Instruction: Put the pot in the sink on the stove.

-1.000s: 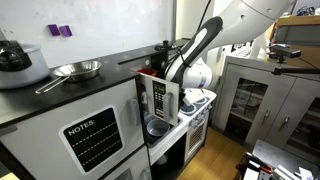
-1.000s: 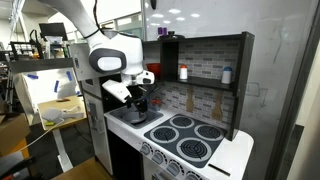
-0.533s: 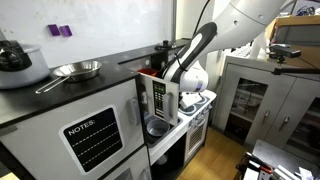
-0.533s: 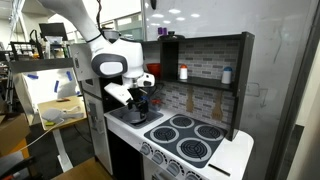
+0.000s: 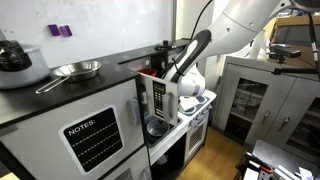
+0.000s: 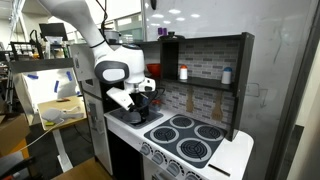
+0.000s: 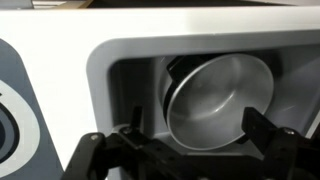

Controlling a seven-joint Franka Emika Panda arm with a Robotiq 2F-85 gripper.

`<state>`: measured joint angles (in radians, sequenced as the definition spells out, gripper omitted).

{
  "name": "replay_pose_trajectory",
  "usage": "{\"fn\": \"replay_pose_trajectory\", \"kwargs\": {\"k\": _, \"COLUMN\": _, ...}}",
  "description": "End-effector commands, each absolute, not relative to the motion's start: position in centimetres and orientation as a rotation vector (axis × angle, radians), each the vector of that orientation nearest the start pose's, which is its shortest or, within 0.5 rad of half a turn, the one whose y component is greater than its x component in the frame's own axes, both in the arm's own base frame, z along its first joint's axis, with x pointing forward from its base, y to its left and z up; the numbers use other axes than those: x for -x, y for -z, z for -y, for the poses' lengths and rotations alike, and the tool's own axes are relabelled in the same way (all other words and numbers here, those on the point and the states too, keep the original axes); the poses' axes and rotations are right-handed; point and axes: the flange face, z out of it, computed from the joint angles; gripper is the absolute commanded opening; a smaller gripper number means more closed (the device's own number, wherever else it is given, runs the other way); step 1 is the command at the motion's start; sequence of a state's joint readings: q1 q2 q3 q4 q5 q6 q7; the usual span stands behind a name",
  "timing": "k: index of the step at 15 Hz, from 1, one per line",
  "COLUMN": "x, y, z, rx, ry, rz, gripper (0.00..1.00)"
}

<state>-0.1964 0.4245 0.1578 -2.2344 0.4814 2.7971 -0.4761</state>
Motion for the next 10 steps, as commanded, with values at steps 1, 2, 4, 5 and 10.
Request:
{"fn": "replay_pose_trajectory", "kwargs": {"k": 1, "x": -56.0, "y": -18.3, "z": 4.1, "rx": 2.901, "ry": 0.299, "rz": -0.053, "gripper": 1.0}}
{"fn": "replay_pose_trajectory", "kwargs": {"k": 2, "x": -56.0, "y": -18.2, "z": 4.0, "rx": 2.899, "ry": 0.299, "rz": -0.052, "gripper": 1.0}}
{"fn": "replay_pose_trajectory", "kwargs": {"k": 4, "x": -56.0, "y": -17.8, "z": 3.8, "rx": 2.895, "ry": 0.297, "rz": -0.051, "gripper": 1.0}}
{"fn": "replay_pose_trajectory", "kwargs": {"k": 5, "x": -56.0, "y": -17.6, "z": 3.7, "rx": 2.893, "ry": 0.295, "rz": -0.05, "gripper": 1.0}}
{"fn": "replay_pose_trajectory", "kwargs": {"k": 10, "x": -55.9, "y": -16.7, "z": 3.5, "rx": 2.888, "ry": 0.288, "rz": -0.054, "gripper": 1.0}}
